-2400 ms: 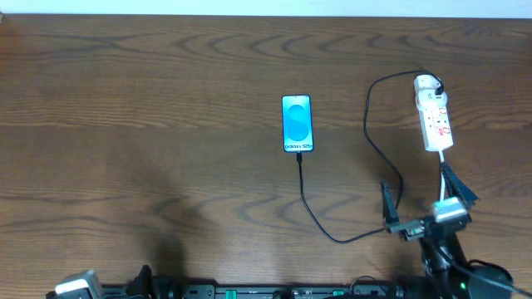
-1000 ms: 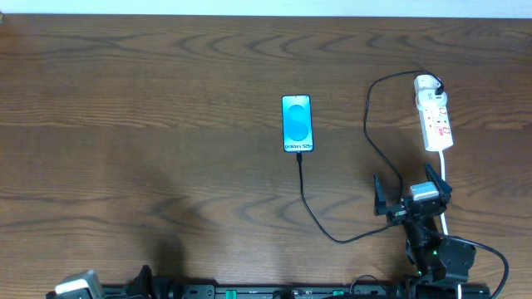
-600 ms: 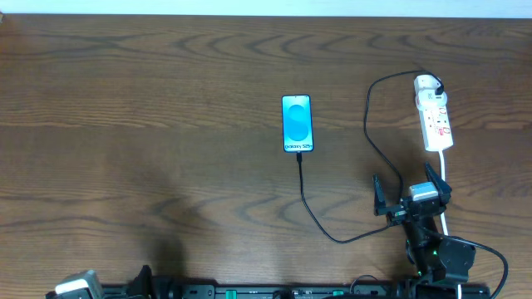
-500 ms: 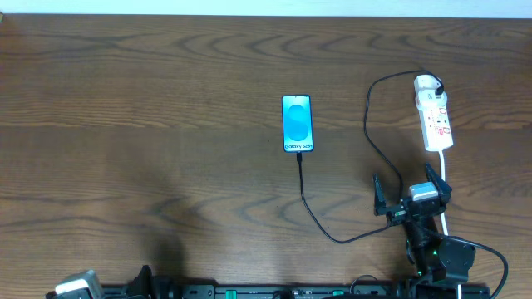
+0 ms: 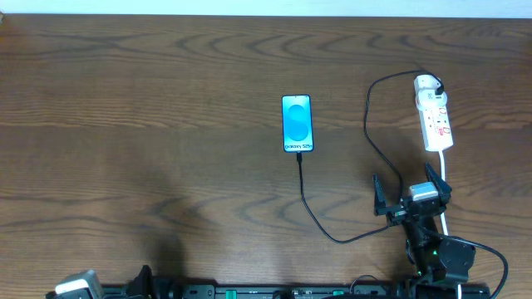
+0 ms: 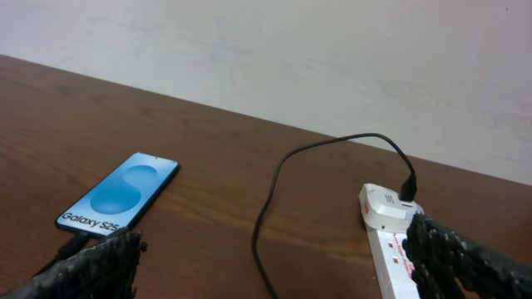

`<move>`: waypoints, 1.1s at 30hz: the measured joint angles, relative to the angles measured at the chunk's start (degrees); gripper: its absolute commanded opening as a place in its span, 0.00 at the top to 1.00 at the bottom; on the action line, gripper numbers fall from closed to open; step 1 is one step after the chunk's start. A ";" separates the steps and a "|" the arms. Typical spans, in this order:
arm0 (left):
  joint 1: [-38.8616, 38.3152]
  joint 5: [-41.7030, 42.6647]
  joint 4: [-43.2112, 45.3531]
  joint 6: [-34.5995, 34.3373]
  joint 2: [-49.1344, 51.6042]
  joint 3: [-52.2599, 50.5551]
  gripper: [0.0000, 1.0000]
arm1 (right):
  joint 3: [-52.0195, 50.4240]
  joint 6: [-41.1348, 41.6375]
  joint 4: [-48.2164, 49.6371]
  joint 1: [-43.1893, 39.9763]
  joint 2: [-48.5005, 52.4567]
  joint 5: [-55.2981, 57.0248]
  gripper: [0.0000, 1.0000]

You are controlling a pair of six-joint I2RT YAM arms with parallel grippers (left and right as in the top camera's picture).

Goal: Plug charger to phone and switch on socket

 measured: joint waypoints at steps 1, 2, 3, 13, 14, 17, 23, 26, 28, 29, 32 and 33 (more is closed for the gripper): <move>0.00 0.00 0.00 0.02 0.00 0.00 0.05 | 0.00 0.00 0.00 0.00 0.00 0.00 0.01; 0.00 0.00 0.00 0.00 0.00 0.00 0.05 | 0.00 0.00 -0.02 0.00 0.00 0.00 0.01; 0.00 0.00 0.00 0.02 0.00 0.00 0.05 | 0.00 0.00 -0.02 0.00 0.00 -0.02 0.01; 0.00 0.00 0.00 0.00 0.00 0.00 0.05 | 0.00 0.00 0.00 0.00 0.00 0.00 0.01; 0.00 0.00 0.00 0.02 0.00 0.00 0.05 | 0.00 0.00 0.00 0.00 0.00 0.00 0.01; 0.00 0.00 0.00 0.00 0.00 0.00 0.05 | 0.00 0.00 0.00 0.00 0.00 0.00 0.01; 0.00 0.00 0.00 0.00 0.00 0.00 0.05 | 0.00 0.00 0.00 0.00 0.00 0.00 0.01; 0.00 0.00 0.00 0.02 0.00 0.00 0.05 | 0.00 0.00 -0.02 0.00 0.00 0.00 0.01; 0.00 0.00 0.00 0.00 0.00 0.00 0.05 | 0.00 0.00 -0.02 0.00 0.00 0.00 0.01; 0.00 0.00 0.02 0.02 0.00 0.00 0.05 | 0.00 0.00 0.00 0.00 0.00 0.00 0.01; -0.85 0.02 0.44 0.20 0.00 0.00 0.05 | 0.00 0.00 -0.02 0.00 0.00 0.00 0.01; -1.44 0.00 0.96 0.24 0.00 0.00 0.05 | 0.00 0.00 -0.02 0.00 0.00 0.00 0.01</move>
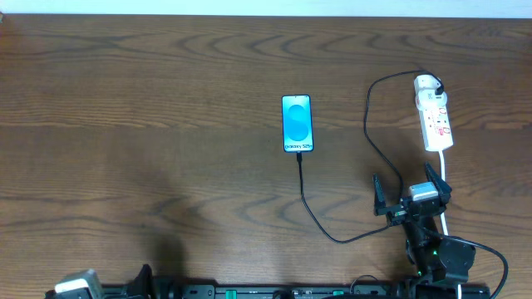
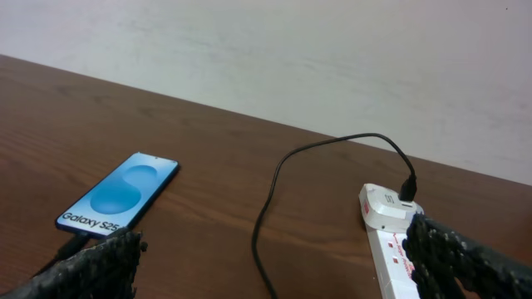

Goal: Plug charger to phone and switch on socket

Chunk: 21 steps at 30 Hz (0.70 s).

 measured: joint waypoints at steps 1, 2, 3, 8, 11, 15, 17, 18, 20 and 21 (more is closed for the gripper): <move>-0.57 0.00 0.85 0.02 0.00 0.00 0.05 | 0.00 0.00 0.00 0.00 0.00 0.00 0.01; -0.94 0.00 1.86 0.04 0.00 -0.04 0.05 | 0.00 0.00 0.00 0.00 0.00 0.00 0.01; -1.31 0.00 4.17 0.13 -0.20 -0.35 0.05 | 0.00 0.00 0.00 0.00 0.00 0.00 0.01; -1.57 0.00 13.40 0.22 -2.89 -5.33 0.05 | 0.00 0.00 0.00 0.00 0.00 0.00 0.01; -0.33 0.00 17.51 0.24 -4.79 -10.51 0.05 | 0.00 0.00 0.00 0.00 0.00 0.00 0.01; 1.62 0.02 23.78 0.24 -7.26 -18.58 0.05 | 0.00 0.00 -0.02 0.00 0.00 0.00 0.01; 1.84 0.02 27.02 0.28 -8.94 -22.60 0.05 | 0.00 0.00 -0.02 0.00 0.00 0.00 0.01; 1.84 0.02 28.30 0.31 -9.84 -24.26 0.05 | 0.00 0.00 -0.02 0.00 0.00 0.00 0.01; 1.88 0.04 31.80 0.39 -12.31 -28.28 0.05 | 0.00 0.00 -0.02 0.00 0.00 0.00 0.01; 1.95 0.02 32.39 0.37 -12.81 -29.44 0.05 | 0.00 0.00 -0.02 0.00 0.00 0.00 0.01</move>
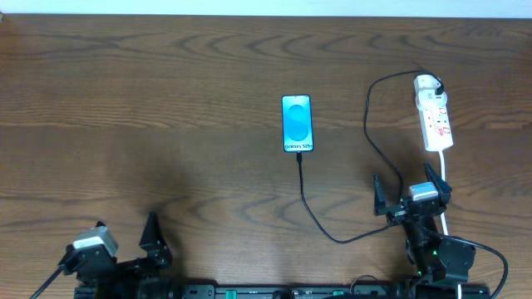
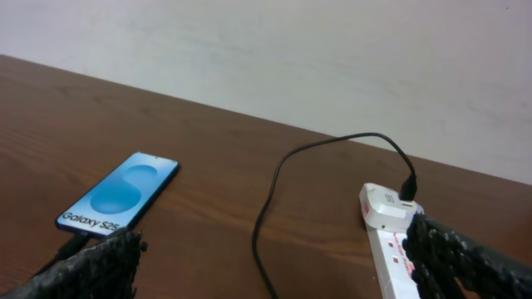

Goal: Plug charger to phone and switch on socket

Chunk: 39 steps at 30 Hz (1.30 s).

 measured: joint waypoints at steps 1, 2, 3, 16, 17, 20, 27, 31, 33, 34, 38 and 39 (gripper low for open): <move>0.04 0.00 0.98 0.02 -0.24 -1.07 0.05 | 0.00 0.00 -0.02 0.00 0.00 0.00 0.01; 0.11 0.00 1.86 0.00 -0.24 -2.10 0.05 | 0.00 0.00 0.00 0.00 0.00 0.00 0.01; 0.17 0.00 2.78 0.04 -0.24 -2.93 0.05 | 0.00 0.00 0.00 0.00 0.00 0.00 0.01; 0.22 0.00 13.11 4.59 -0.31 -13.99 0.05 | 0.00 0.00 0.00 0.00 0.00 0.00 0.01; 0.22 0.00 14.38 4.76 -0.31 -15.10 0.05 | 0.00 0.00 0.00 0.00 0.00 -0.02 0.01; 0.22 0.00 19.21 4.90 -0.35 -18.43 0.05 | 0.00 0.00 0.00 0.00 0.00 -0.02 0.01; 0.22 0.00 28.52 5.01 -0.35 -27.71 0.05 | 0.00 0.00 0.00 0.00 0.00 0.00 0.01; 0.22 0.00 33.33 5.01 -0.35 -33.29 0.05 | 0.00 0.00 0.02 0.00 0.00 0.00 0.01; 0.22 0.15 35.82 5.01 -0.35 -36.04 0.05 | 0.00 0.00 0.00 0.00 0.00 0.00 0.01; 0.22 0.46 37.73 5.01 -0.09 -36.57 0.05 | 0.00 0.00 -0.09 0.00 -0.02 0.00 0.01; 0.20 2.19 43.52 5.46 -0.35 -38.14 0.05 | 0.00 0.00 0.00 0.00 -0.02 0.00 0.01; 0.22 2.45 44.19 5.86 -0.35 -38.38 0.05 | 0.00 0.00 0.00 0.00 -0.02 0.00 0.01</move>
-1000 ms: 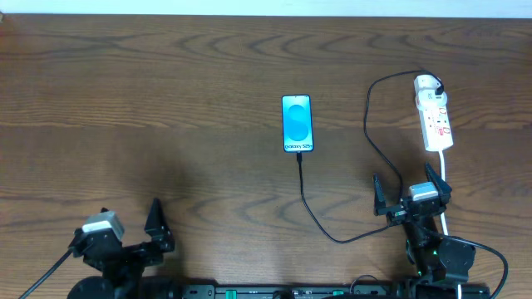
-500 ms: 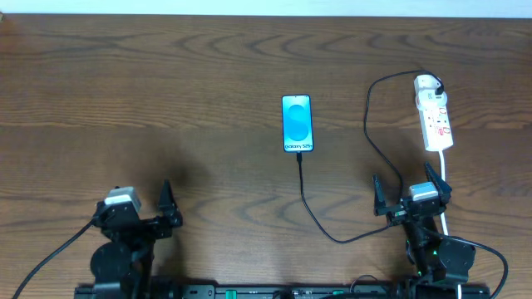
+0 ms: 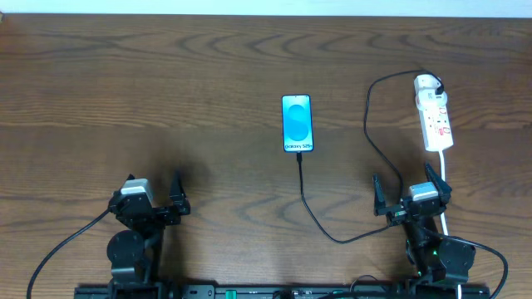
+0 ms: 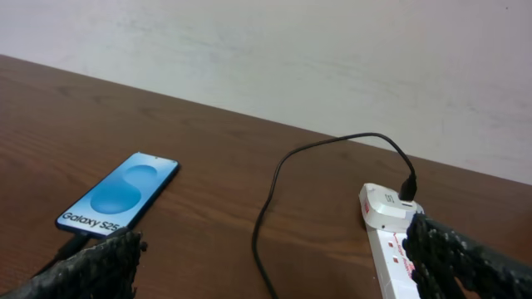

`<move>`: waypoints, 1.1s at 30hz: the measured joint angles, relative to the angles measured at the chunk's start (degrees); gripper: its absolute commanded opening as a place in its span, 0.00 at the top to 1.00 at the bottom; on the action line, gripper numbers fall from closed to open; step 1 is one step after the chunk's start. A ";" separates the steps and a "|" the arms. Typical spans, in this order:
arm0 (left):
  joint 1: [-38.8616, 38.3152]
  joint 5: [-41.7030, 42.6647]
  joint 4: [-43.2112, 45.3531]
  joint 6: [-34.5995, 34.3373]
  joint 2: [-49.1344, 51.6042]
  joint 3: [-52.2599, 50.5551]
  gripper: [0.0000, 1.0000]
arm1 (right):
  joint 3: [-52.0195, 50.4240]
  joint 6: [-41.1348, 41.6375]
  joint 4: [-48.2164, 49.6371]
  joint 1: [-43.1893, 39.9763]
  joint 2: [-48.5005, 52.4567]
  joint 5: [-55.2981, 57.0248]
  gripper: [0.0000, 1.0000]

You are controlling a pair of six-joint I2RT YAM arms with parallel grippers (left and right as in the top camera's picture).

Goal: Plug charger to phone and switch on socket

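Note:
The phone lies face up mid-table with a blue screen, also showing in the right wrist view as phone. A black cable meets its near edge, loops right and runs up to the white charger plugged into the white power strip. My right gripper stands open near the front edge, below the strip, holding nothing. In its own view the right gripper has the cable and strip ahead of its fingers. My left gripper is open at the front left, far from the phone.
A pale wall rises behind the table's far edge. The strip's white lead runs down beside my right arm. Dark wood table stretches left of the phone.
My left arm has moved from the front-left corner to farther right and farther onto the table. The right arm, phone, cable and strip are unchanged.
At the first two moments my left arm barely showed at the bottom-left edge while the right gripper stood open below the strip. Then the left arm appeared at the front left, and now it sits farther in. Phone and cable stayed put.

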 measured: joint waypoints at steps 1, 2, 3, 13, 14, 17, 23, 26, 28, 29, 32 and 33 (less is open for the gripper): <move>0.00 0.42 0.72 0.48 0.00 -0.31 0.05 | 0.00 0.00 0.00 0.00 0.00 0.00 0.01; 0.00 0.57 1.51 1.05 0.00 -0.66 0.05 | 0.00 0.00 0.00 0.00 0.00 0.00 0.01; 0.00 0.68 2.67 1.75 0.00 -1.07 0.05 | 0.00 0.00 -0.02 0.00 0.00 0.00 0.01; -0.61 0.94 7.82 4.07 -0.04 -3.30 0.05 | 0.00 0.00 0.00 0.00 0.00 0.00 0.01; -0.76 0.94 7.82 4.35 -0.04 -3.30 0.05 | 0.00 0.00 -0.02 0.00 0.00 0.00 0.01; -0.85 0.94 7.82 4.72 -0.04 -3.30 0.05 | 0.00 0.00 0.00 0.00 0.00 0.00 0.01; -0.85 0.94 7.82 4.92 -0.04 -3.30 0.05 | 0.00 0.00 0.00 0.00 0.00 0.00 0.01; -0.85 0.94 7.82 4.92 -0.04 -3.30 0.05 | 0.00 0.00 0.00 0.00 0.00 0.00 0.01; -0.85 0.94 7.80 4.90 -0.04 -3.30 0.05 | 0.00 0.00 0.00 0.00 0.00 0.00 0.01; -0.85 0.94 7.80 4.92 -0.04 -3.30 0.05 | 0.00 0.00 0.00 0.00 0.00 0.00 0.01; -0.85 0.94 7.80 4.94 -0.04 -3.30 0.05 | 0.00 0.00 0.00 0.00 0.00 0.00 0.01; -0.85 0.94 7.80 4.94 -0.04 -3.30 0.05 | 0.00 0.00 0.00 0.00 0.00 0.00 0.01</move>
